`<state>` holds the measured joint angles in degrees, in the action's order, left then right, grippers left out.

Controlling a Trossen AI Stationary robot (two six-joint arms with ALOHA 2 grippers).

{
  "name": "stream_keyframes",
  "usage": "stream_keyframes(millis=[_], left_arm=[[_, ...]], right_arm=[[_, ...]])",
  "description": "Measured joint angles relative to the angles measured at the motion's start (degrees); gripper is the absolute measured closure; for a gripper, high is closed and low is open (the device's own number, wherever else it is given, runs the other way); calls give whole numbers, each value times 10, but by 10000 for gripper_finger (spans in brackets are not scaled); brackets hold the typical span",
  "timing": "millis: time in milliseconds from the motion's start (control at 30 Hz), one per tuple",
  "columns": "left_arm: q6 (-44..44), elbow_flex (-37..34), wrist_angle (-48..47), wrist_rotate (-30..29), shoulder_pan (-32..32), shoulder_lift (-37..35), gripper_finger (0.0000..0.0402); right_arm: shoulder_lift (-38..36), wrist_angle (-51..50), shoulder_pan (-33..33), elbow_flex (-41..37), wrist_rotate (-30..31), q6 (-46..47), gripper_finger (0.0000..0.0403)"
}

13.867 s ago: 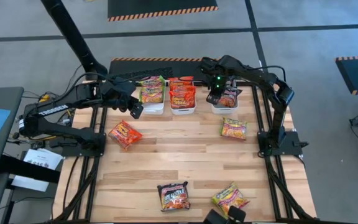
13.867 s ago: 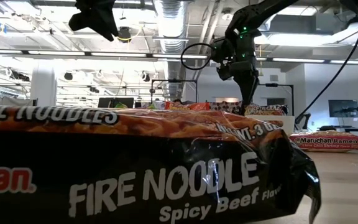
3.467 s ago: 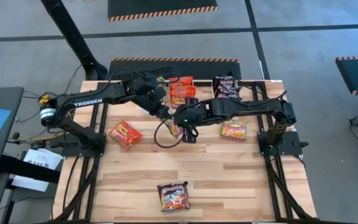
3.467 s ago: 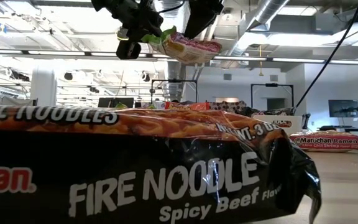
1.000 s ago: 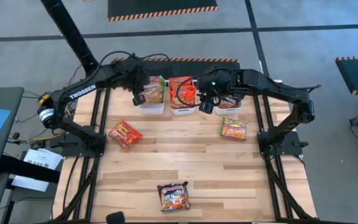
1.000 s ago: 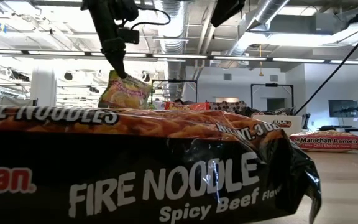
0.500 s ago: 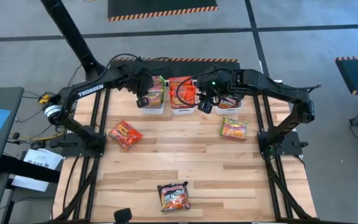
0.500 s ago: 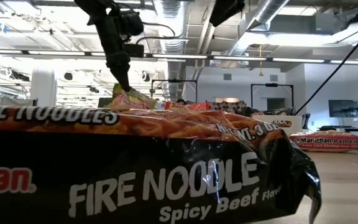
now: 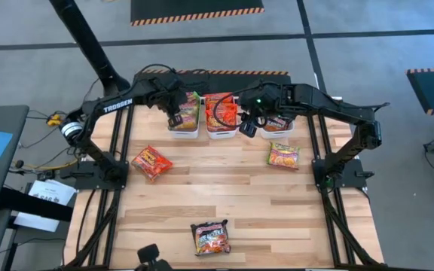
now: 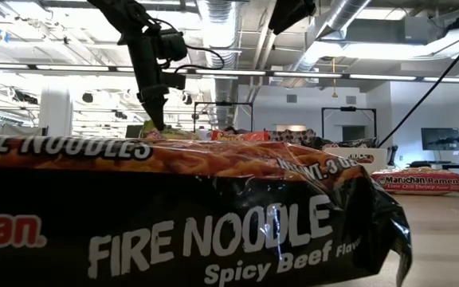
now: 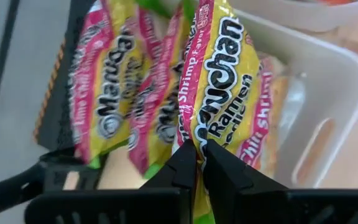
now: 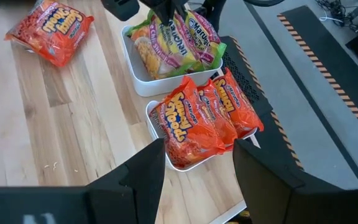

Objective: Sort Maruchan noodles
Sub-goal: Put the green noodle pack into the left white bin

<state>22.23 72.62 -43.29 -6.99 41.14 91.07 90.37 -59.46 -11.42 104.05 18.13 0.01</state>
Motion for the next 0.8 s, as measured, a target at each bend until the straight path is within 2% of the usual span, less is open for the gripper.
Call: stream_keyframes(millis=[100,433,567,800], left_arm=[[11,0,-1,0,4,0,375],[-22,0,-17,100,6,0,303],[-52,0,-27,102,6,0,289],[-66,13,-57,96,6,0,288]], right_arm=[[0,0,0,0,0,0,188],[0,-1,0,0,0,0,188],[0,-1,0,0,0,0,188],[0,-1,0,0,0,0,188]])
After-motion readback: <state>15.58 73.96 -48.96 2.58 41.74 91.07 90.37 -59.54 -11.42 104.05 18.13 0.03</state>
